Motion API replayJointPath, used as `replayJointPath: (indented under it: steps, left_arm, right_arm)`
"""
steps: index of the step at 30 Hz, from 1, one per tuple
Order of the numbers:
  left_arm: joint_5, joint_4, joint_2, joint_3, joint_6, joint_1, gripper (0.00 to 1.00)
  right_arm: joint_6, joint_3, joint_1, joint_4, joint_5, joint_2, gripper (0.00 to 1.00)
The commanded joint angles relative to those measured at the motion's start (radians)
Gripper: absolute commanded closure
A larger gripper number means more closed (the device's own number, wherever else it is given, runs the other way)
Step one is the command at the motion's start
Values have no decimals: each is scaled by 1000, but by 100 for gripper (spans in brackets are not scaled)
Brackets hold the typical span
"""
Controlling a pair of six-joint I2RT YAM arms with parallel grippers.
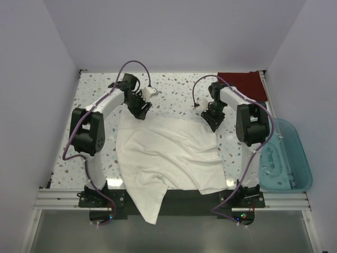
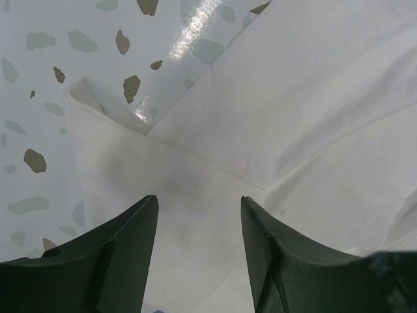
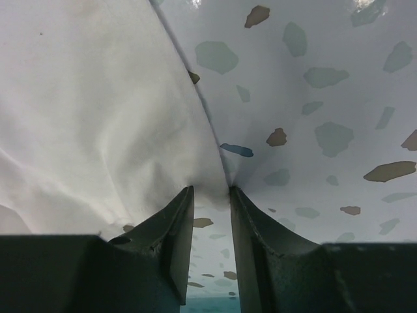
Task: Fold and stack the t-shirts
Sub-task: Flatten the tshirt out
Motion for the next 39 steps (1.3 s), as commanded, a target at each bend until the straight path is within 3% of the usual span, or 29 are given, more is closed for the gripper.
replayJointPath:
  steps: [1, 4, 14, 18, 24, 35, 39]
  left_arm:
    - [-5, 43, -1, 40, -13, -2, 41]
    - [5, 56, 1, 33, 4, -2, 42]
    - [-39, 14, 10, 13, 101, -57, 59]
    - [-99, 20, 4, -23, 101, -97, 58]
    - [-198, 55, -1, -98, 93, -139, 48]
    - [-349, 86, 18, -144, 79, -159, 48]
    - [-394, 99, -12, -147, 86, -157, 53]
  right_arm:
    - [13, -36, -3, 6, 4, -2, 75]
    - [34, -50, 0, 53, 45, -7, 99]
    - [51, -4, 0, 53, 50, -7, 100]
    - [56, 2, 2, 48, 52, -2, 100]
    - [53, -6, 0, 56, 64, -5, 100]
    - [30, -22, 0, 74, 111, -11, 100]
    - [19, -32, -1, 89, 136, -8, 100]
